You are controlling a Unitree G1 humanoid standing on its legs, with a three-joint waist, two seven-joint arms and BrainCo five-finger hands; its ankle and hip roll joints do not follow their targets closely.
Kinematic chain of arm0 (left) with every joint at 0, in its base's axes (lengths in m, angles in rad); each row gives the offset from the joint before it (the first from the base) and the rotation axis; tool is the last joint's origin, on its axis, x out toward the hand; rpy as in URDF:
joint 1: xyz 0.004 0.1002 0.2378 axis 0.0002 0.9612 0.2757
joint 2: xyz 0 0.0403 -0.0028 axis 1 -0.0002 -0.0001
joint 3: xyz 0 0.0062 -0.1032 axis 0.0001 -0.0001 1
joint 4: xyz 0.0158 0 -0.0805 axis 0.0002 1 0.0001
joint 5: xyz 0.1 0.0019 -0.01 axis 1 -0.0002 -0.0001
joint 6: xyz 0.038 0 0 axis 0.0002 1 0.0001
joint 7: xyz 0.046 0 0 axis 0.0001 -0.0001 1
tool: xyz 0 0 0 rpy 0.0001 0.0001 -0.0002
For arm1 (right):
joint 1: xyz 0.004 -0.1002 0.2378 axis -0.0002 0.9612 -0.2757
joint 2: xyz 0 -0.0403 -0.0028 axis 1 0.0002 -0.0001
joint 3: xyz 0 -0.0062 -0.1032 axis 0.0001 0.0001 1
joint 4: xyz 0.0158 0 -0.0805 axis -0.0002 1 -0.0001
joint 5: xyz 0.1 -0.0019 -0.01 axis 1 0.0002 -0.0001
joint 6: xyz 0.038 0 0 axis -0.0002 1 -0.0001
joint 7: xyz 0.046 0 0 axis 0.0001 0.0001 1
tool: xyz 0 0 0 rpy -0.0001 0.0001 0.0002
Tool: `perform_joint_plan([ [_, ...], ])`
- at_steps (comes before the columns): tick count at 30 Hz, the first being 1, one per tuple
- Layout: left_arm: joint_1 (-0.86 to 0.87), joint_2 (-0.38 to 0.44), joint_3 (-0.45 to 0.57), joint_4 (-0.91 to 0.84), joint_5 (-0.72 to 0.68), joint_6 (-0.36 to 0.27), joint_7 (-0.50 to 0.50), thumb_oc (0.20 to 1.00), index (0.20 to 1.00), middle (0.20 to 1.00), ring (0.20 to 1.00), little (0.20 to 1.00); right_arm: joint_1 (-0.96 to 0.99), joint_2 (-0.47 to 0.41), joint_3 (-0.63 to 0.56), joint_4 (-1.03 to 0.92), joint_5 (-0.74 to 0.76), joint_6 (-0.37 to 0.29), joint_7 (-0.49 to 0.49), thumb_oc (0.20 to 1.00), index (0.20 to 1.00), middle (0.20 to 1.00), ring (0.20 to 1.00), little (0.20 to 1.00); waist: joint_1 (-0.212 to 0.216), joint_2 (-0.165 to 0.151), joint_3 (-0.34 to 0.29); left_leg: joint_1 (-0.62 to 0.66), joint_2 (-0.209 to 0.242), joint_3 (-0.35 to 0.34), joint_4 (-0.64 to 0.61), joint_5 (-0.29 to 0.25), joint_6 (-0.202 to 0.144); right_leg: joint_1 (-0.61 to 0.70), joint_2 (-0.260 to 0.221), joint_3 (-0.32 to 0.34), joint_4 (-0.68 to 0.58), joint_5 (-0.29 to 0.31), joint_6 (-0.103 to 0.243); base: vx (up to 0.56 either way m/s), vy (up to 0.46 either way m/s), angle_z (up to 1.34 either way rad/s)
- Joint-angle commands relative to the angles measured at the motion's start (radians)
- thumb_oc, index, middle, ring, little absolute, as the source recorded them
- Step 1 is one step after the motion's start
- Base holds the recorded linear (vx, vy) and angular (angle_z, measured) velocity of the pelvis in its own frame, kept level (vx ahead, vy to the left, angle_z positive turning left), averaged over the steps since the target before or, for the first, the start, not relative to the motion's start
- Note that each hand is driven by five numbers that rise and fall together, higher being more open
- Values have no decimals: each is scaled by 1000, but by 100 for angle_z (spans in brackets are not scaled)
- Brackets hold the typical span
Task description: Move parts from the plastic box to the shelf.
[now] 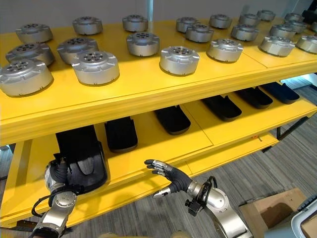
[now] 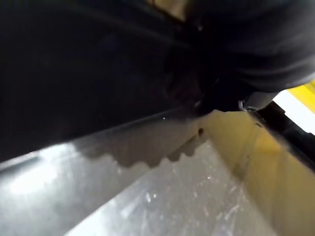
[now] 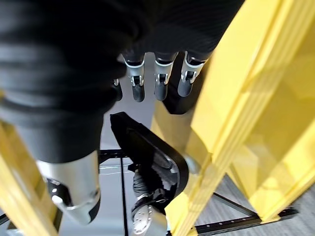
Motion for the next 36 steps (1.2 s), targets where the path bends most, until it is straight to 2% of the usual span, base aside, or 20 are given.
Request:
perform_joint_plan([
  [1, -47, 75, 35, -27, 13, -67, 47, 200, 200, 200, 200, 200, 0, 22, -3, -81, 54, -21, 7, 1000, 1000, 1000, 1000, 1000, 3, -11, -20, -67, -8, -3, 94, -32, -7, 17, -14, -29, 39, -48, 22, 14, 61, 7],
  [5, -46, 72, 33, -18, 9, -64, 50, 200, 200, 200, 200, 200, 1, 24, -2, -84, 44, -20, 6, 1000, 1000, 1000, 1000, 1000, 3, -8, -22, -66, -17, -11, 87, -33, -6, 17, -14, -22, 40, -52, 24, -1, 53, 6],
  [6, -221, 30, -109, -138, -53, -97, -170, 200, 200, 200, 200, 200, -271, 42, 135, -29, -21, -44, -200, 1000, 1000, 1000, 1000, 1000, 91, 9, -12, -45, -84, -13, -64, -4, 31, -2, -39, -108, -40, 28, 57, -6, 32, 1],
  [27, -192, 16, -91, -146, -60, -82, -160, 200, 200, 200, 200, 200, -241, 48, 93, -51, -33, 14, -146, 1000, 1000, 1000, 1000, 1000, 88, 15, -21, -36, -99, -32, -73, -1, 25, 40, -29, -83, -81, 29, 54, -4, 17, 2],
  [36, -186, 8, -98, -132, -68, -69, -137, 200, 200, 200, 200, 200, -233, 43, 74, -58, -48, 13, -124, 1000, 1000, 1000, 1000, 1000, 93, 15, -25, -33, -122, -44, -80, -6, 38, 43, -38, -77, -74, 27, 62, -26, 105, 3],
])
